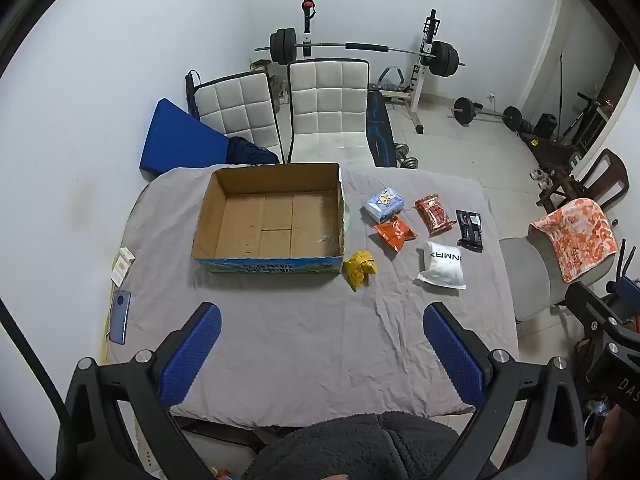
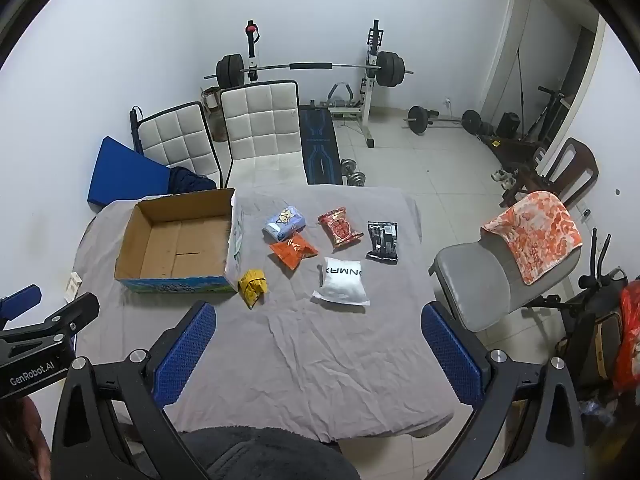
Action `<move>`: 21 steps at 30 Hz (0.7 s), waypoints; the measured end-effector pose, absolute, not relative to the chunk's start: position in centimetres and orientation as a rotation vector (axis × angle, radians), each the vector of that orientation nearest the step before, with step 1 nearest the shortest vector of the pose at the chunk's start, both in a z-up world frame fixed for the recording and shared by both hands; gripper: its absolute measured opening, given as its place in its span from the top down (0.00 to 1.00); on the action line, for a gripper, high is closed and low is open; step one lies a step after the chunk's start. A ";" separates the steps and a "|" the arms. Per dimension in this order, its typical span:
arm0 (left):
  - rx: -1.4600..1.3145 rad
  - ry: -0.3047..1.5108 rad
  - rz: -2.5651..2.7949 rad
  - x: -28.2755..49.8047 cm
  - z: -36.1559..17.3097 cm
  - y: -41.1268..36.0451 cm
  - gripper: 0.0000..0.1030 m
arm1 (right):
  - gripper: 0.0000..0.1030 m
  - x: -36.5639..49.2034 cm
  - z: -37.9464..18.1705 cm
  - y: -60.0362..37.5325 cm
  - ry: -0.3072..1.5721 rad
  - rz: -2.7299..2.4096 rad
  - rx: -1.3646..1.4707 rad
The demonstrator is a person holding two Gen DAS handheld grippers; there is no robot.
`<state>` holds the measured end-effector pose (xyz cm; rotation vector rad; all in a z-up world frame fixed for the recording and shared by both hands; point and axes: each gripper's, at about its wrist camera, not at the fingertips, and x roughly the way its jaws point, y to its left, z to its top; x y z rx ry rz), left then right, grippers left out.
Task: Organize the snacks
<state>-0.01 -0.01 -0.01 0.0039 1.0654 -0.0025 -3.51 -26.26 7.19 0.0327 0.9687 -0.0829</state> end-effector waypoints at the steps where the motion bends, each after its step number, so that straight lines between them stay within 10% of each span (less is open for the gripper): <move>1: 0.004 1.066 -0.004 0.0 0.0 0.0 0.00 | 0.00 -3.6 7.2 -26.2 0.955 -0.087 0.034; 21: -0.025 1.032 0.007 -0.1 1.7 -0.2 0.00 | 0.00 -3.3 8.2 -25.7 0.944 -0.076 0.029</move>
